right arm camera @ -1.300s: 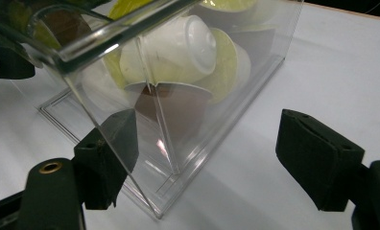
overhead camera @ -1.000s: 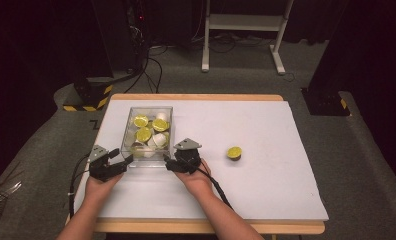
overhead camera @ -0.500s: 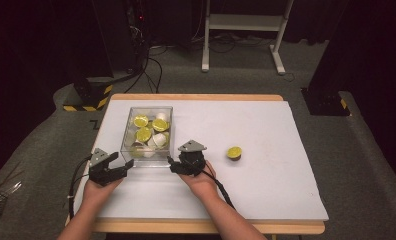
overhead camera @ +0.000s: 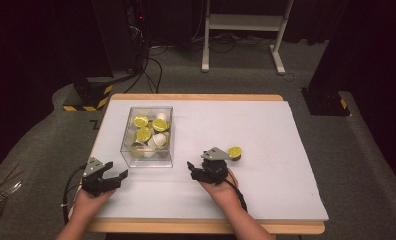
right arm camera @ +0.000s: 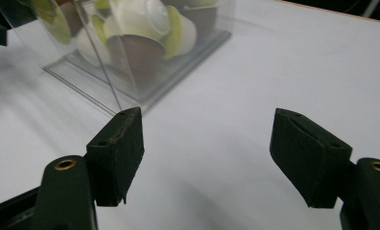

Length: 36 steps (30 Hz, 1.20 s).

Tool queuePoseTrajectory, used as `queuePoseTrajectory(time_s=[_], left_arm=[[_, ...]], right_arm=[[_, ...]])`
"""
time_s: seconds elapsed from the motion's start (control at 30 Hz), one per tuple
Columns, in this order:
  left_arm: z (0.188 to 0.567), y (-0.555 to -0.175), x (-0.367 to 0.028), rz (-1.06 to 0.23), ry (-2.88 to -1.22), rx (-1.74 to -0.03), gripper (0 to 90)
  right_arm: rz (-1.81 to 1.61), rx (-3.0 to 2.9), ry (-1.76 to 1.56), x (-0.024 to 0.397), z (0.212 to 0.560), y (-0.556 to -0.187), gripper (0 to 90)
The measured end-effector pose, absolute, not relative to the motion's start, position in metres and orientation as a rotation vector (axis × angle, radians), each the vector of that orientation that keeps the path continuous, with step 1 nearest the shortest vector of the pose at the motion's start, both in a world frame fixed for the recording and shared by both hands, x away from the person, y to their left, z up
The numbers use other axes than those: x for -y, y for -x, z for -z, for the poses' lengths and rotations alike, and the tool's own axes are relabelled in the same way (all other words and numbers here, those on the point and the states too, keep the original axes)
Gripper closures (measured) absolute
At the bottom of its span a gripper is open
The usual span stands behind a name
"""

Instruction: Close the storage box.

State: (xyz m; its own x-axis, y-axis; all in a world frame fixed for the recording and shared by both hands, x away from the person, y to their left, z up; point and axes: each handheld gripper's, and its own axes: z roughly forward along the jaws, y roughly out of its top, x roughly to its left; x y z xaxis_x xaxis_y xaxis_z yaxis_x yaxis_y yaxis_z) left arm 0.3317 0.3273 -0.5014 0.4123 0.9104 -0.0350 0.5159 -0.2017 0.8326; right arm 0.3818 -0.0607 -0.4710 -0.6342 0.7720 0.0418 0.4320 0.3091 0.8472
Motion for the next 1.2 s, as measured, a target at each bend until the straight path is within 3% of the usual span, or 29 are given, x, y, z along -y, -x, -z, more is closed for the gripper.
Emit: queuePoseTrajectory(time_s=[0.67, 1.2], left_arm=[[0.508, -0.337, -0.317, -0.593, -1.991, -1.298, 26.1], [0.508, -0.336, -0.316, -0.598, -1.995, -1.287, 28.0]], right_arm=[[-0.861, -2.055, -1.369, 0.226, 0.499, -0.360, 31.1], [-0.876, -2.072, -1.418, 0.234, 0.503, -0.360, 31.7]])
